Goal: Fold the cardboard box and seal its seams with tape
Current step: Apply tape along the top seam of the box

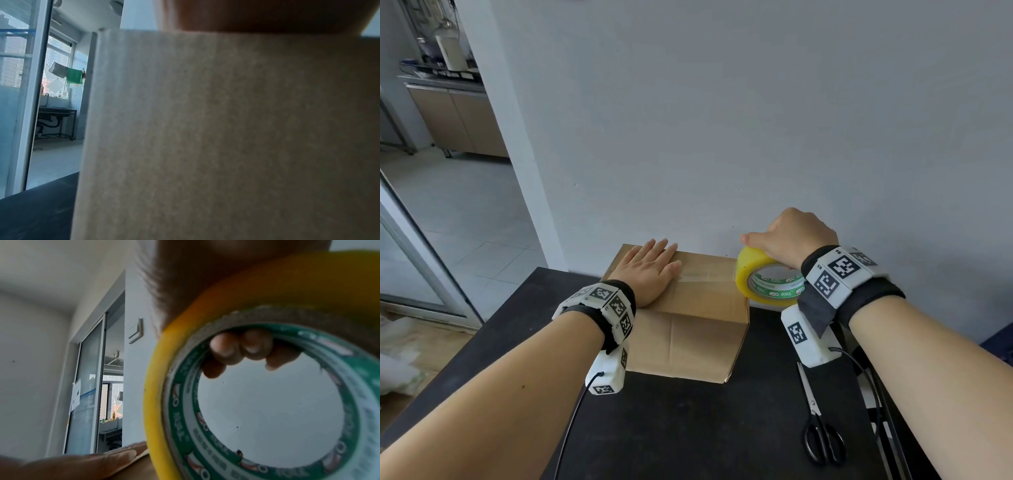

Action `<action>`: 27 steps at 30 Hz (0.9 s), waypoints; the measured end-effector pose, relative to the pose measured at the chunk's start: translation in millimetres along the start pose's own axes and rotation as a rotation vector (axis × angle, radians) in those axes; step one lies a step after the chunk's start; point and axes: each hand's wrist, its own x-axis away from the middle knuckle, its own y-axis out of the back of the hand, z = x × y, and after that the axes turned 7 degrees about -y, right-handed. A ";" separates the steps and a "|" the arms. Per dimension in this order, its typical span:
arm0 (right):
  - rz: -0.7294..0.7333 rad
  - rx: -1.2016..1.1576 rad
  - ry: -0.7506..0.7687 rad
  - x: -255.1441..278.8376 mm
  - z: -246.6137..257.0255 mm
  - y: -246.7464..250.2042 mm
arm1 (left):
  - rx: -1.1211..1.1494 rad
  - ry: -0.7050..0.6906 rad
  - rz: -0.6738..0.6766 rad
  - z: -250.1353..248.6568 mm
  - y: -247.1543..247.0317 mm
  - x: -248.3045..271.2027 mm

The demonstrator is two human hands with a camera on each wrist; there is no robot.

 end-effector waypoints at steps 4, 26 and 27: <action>-0.004 0.050 -0.011 0.8 3.4 -0.2 | -0.006 -0.003 0.004 1.7 0.3 -1.0; 0.004 0.256 -0.098 -2.8 -31.3 -27.6 | -0.037 -0.002 0.009 -0.7 0.8 -0.1; 0.004 0.255 -0.101 -2.7 -32.2 -29.7 | -0.039 -0.002 0.008 -0.9 0.7 0.0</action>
